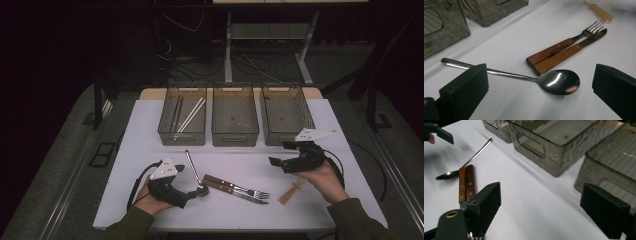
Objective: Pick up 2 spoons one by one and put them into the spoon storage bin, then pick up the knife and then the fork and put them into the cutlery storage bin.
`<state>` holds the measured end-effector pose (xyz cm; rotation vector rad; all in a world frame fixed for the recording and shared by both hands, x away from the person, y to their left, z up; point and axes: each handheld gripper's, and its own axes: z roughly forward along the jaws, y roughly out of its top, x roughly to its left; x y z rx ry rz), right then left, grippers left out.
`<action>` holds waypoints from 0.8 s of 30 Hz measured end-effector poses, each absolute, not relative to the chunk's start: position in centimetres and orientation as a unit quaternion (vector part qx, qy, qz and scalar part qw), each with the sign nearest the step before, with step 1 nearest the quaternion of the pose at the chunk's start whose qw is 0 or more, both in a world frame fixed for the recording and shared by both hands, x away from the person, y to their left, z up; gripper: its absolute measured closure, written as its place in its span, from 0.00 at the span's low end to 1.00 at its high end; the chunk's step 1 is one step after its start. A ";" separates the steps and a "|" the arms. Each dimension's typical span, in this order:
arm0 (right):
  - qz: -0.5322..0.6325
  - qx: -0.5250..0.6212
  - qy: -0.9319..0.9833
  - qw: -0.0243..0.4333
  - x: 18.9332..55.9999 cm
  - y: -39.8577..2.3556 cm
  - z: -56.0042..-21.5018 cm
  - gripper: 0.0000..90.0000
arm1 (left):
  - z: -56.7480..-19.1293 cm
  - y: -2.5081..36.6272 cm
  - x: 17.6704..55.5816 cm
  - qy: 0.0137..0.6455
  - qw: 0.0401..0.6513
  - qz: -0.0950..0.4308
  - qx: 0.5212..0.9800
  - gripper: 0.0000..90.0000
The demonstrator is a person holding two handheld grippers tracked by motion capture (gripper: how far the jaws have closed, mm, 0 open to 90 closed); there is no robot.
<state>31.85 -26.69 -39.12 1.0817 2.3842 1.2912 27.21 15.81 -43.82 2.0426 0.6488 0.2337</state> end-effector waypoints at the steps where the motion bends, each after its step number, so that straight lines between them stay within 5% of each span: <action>1: 0.438 0.372 0.811 0.110 31.7 -27.0 -39.2 0.19 | -43.8 15.8 27.2 0.265 0.473 0.096 0.835 0.00; 12: 0.426 0.397 0.803 0.127 29.9 -30.6 -40.1 0.20 | -43.8 15.8 27.2 0.266 0.474 0.096 0.834 0.00; 24: 0.408 0.429 0.797 0.119 28.6 -34.1 -41.4 0.34 | -43.8 15.9 27.0 0.267 0.472 0.099 0.835 0.00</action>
